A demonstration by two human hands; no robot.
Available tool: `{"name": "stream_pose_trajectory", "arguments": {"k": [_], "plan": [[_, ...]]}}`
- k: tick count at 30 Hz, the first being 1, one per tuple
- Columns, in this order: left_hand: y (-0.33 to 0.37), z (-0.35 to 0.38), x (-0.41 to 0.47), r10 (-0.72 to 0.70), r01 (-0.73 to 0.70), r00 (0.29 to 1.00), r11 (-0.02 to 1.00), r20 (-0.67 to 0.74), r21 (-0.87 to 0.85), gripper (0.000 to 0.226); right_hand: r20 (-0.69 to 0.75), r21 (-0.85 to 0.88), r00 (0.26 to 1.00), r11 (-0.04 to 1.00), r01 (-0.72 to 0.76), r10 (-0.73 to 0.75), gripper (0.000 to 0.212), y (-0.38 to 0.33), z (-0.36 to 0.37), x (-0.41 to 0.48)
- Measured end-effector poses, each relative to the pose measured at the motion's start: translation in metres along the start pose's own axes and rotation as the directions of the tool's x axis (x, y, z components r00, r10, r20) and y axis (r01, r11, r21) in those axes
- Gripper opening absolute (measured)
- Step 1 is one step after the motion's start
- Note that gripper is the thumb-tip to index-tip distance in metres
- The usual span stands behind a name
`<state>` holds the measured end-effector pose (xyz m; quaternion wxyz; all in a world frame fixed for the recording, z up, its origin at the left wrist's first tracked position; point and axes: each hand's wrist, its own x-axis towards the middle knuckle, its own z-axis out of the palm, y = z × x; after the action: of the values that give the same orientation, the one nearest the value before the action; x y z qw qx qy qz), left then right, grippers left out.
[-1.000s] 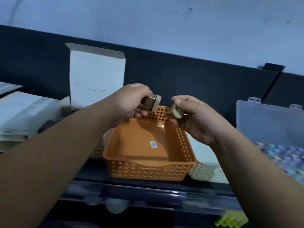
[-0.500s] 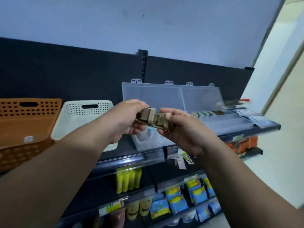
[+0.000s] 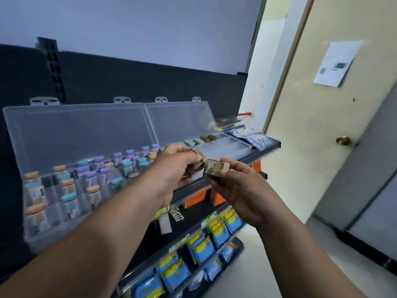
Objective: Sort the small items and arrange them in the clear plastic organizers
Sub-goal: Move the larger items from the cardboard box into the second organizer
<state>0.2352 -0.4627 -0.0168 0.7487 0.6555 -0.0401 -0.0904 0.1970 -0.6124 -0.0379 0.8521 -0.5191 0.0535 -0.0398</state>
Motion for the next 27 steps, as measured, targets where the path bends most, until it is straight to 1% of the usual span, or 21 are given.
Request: {"name": "stream_pose_trajectory", "arguments": {"k": [1, 4, 8, 10, 13, 15, 18, 20, 22, 24, 26, 27], "plan": [[-0.003, 0.007, 0.014, 0.028, -0.028, 1.0, 0.999, -0.007, 0.03, 0.017, -0.042, -0.012, 0.999, 1.0, 0.015, -0.015, 0.027, -0.003, -0.007, 0.009], [0.0, 0.032, 0.059, 0.087, -0.091, 0.995, 0.992, 0.045, 0.086, 0.025, -0.136, -0.093, 0.989, 0.995, 0.043, -0.055, 0.026, -0.016, -0.026, 0.046], [0.013, 0.058, 0.108, 0.092, -0.099, 0.994, 0.989, 0.062, 0.114, 0.017, -0.176, -0.201, 0.976, 0.976, 0.088, -0.125, 0.025, -0.037, -0.045, 0.088], [0.015, 0.07, 0.134, 0.102, -0.109, 0.993, 0.984, 0.055, 0.143, 0.02, -0.196, -0.238, 0.966, 0.964, 0.119, -0.168, 0.023, -0.047, -0.056, 0.108], [0.019, 0.086, 0.163, 0.118, -0.129, 0.991, 0.961, 0.059, 0.243, 0.025, -0.199, -0.251, 0.962, 0.958, 0.136, -0.189, 0.026, -0.06, -0.072, 0.133], [0.022, 0.097, 0.182, 0.117, -0.137, 0.989, 0.947, 0.086, 0.289, 0.032, -0.179, -0.259, 0.966, 0.956, 0.137, -0.186, 0.029, -0.069, -0.083, 0.153], [0.03, 0.112, 0.211, 0.077, -0.098, 0.994, 0.946, 0.08, 0.31, 0.028, -0.127, -0.312, 0.973, 0.939, 0.143, -0.191, 0.039, -0.08, -0.101, 0.188], [0.035, 0.123, 0.23, 0.023, -0.035, 0.998, 0.969, 0.052, 0.243, 0.026, -0.09, -0.402, 0.976, 0.904, 0.144, -0.196, 0.045, -0.087, -0.115, 0.217], [0.034, 0.133, 0.247, -0.024, 0.018, 0.999, 0.984, 0.026, 0.179, 0.025, -0.048, -0.508, 0.978, 0.848, 0.15, -0.201, 0.046, -0.092, -0.129, 0.247], [0.03, 0.142, 0.266, -0.037, 0.036, 0.999, 0.985, 0.006, 0.171, 0.022, 0.027, -0.593, 0.978, 0.784, 0.184, -0.209, 0.044, -0.099, -0.143, 0.278], [0.024, 0.148, 0.283, -0.05, 0.05, 0.999, 0.971, -0.008, 0.233, 0.019, 0.107, -0.681, 0.967, 0.692, 0.239, -0.229, 0.043, -0.105, -0.153, 0.308], [0.021, 0.152, 0.293, -0.031, 0.043, 0.999, 0.942, -0.04, 0.333, 0.021, 0.152, -0.734, 0.958, 0.622, 0.274, -0.243, 0.044, -0.11, -0.158, 0.324]]}}
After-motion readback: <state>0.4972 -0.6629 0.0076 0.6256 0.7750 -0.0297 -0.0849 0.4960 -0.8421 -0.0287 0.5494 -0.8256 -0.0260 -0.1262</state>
